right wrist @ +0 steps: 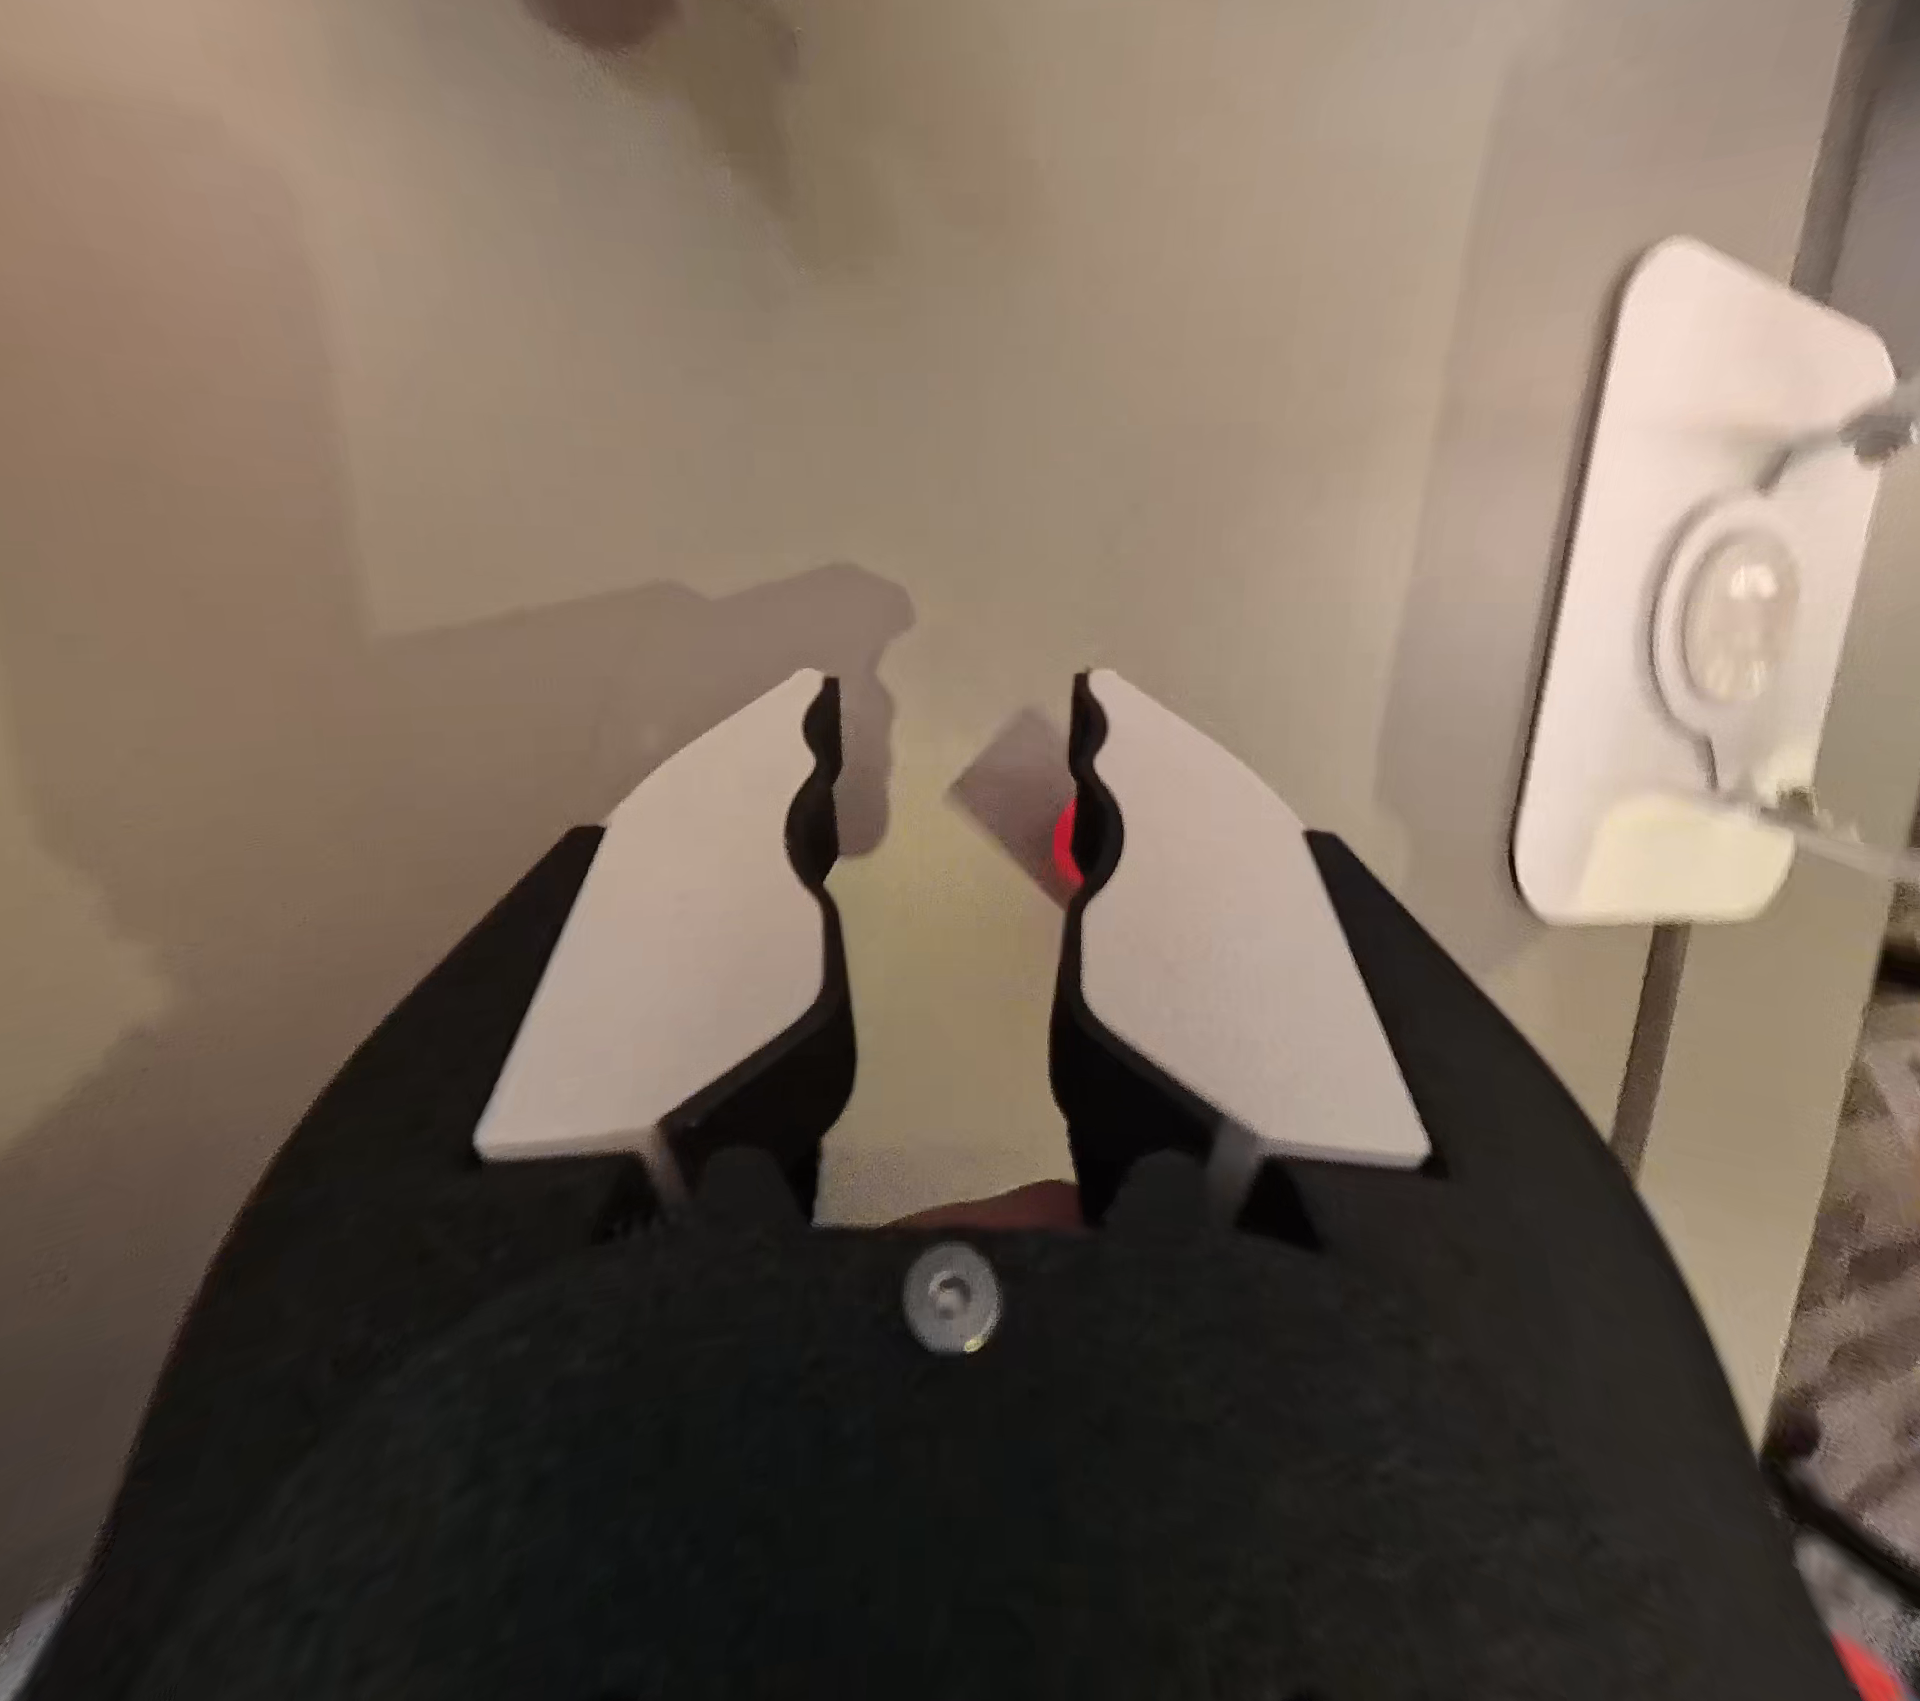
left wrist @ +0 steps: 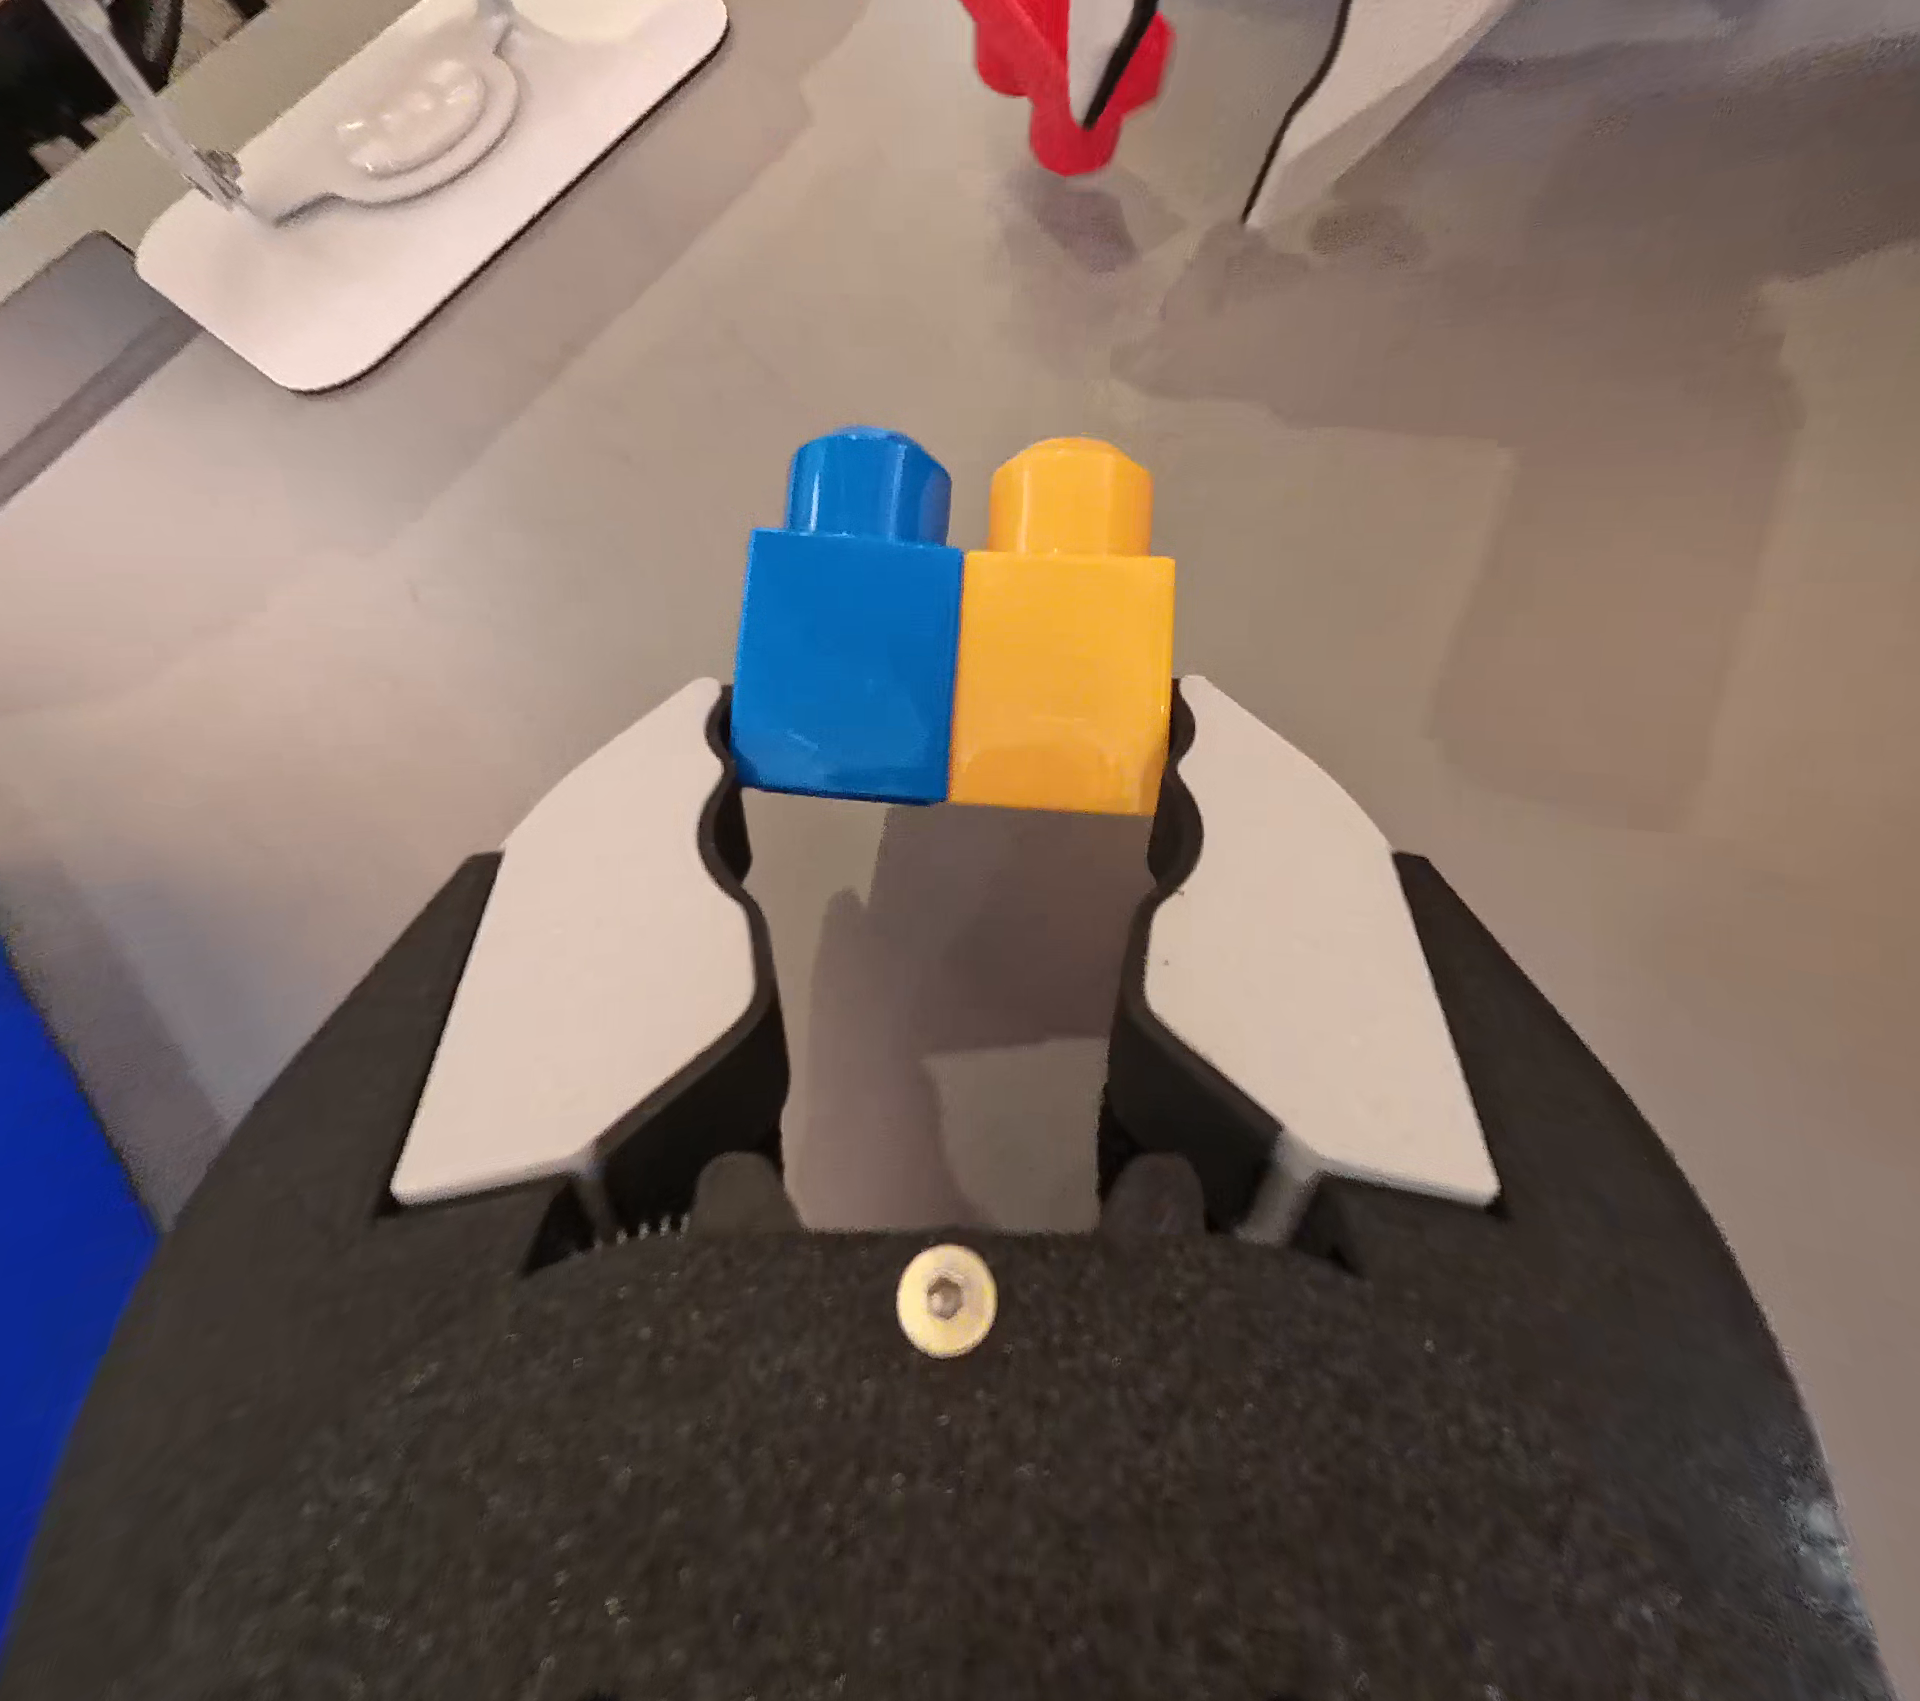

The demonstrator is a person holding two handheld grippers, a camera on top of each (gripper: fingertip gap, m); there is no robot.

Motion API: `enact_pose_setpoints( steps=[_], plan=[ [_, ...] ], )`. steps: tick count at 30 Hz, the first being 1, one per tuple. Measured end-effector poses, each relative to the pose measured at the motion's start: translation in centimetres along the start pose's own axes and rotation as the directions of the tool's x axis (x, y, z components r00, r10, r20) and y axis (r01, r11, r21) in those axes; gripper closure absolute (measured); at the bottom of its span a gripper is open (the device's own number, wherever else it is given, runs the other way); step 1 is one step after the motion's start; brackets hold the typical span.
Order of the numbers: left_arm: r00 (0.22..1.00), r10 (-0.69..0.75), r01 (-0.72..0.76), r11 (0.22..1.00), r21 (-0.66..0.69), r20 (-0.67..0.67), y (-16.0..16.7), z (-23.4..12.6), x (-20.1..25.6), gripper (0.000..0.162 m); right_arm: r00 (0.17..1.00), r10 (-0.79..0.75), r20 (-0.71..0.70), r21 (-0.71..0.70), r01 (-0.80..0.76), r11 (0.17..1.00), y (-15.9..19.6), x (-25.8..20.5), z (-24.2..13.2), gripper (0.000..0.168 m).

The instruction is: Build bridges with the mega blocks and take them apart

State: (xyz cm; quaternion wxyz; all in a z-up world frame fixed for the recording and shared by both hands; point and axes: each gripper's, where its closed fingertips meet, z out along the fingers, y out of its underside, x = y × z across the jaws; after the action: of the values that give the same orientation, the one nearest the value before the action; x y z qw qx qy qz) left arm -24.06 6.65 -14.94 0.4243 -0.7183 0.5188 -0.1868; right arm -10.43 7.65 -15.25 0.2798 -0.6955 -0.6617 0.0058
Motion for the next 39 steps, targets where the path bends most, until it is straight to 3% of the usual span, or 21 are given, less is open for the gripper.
enact_pose_setpoints(
  steps=[2, 4, 5, 8, 16, 18, 21, 24, 29, 36, 39],
  plan=[
    [0.999, -0.025, 0.026, 1.0, 0.013, -0.022, 0.0, -0.3, 0.5, 0.086, 0.989, 0.126, -0.075, -0.058, -0.131, 0.99, 1.3, 1.8, -2.2, 0.121],
    [0.999, -0.021, 0.022, 1.0, 0.019, -0.03, -0.2, -0.4, 0.9, 0.086, 0.94, 0.319, -0.118, -0.049, -0.326, 0.944, 1.9, 2.9, -4.8, 0.101],
    [0.999, -0.014, 0.015, 1.0, 0.021, -0.033, -0.3, -0.5, 1.1, 0.086, 0.909, 0.388, -0.152, -0.028, -0.396, 0.918, 1.9, 3.3, -6.2, 0.107],
    [0.999, -0.003, 0.005, 0.999, 0.037, -0.05, -0.7, -0.6, 1.6, 0.086, 0.884, 0.387, -0.263, 0.085, -0.379, 0.922, 1.3, 3.9, -9.6, 0.11],
    [0.997, -0.006, 0.01, 0.999, 0.05, -0.073, -0.8, -0.6, 1.8, 0.086, 0.847, 0.427, -0.317, 0.017, -0.445, 0.895, 4.6, 4.0, -9.5, 0.105],
    [0.998, 0.002, 0.001, 0.999, 0.048, -0.069, -0.9, -0.6, 1.8, 0.086, 0.862, 0.352, -0.364, -0.079, -0.405, 0.911, 6.5, 4.8, -9.2, 0.103],
    [0.998, 0.001, 0.002, 0.999, 0.05, -0.066, -0.8, -0.7, 1.8, 0.086, 0.956, 0.118, -0.267, -0.274, -0.193, 0.942, 8.8, 5.1, -7.6, 0.101],
    [0.998, -0.004, 0.007, 0.999, 0.047, -0.068, -0.8, -0.6, 1.7, 0.086, 0.996, -0.032, -0.085, -0.46, -0.011, 0.888, 12.2, 5.8, -5.2, 0.097],
    [0.998, 0.005, -0.002, 0.999, 0.041, -0.065, -0.9, -0.4, 1.5, 0.087, 0.991, 0.079, 0.108, -0.495, -0.015, 0.869, 15.0, 8.0, -1.7, 0.097],
    [0.997, -0.017, 0.017, 1.0, 0.007, -0.08, 0.3, 0.1, 1.4, 0.086, 0.975, 0.119, 0.186, -0.563, 0.006, 0.827, 17.0, 8.2, 0.7, 0.092],
    [0.996, -0.02, 0.021, 1.0, 0.008, -0.088, 0.4, 0.3, 1.4, 0.086, 0.981, 0.09, 0.169, -0.526, 0.012, 0.851, 15.7, 8.7, 0.3, 0.093]
  ],
)
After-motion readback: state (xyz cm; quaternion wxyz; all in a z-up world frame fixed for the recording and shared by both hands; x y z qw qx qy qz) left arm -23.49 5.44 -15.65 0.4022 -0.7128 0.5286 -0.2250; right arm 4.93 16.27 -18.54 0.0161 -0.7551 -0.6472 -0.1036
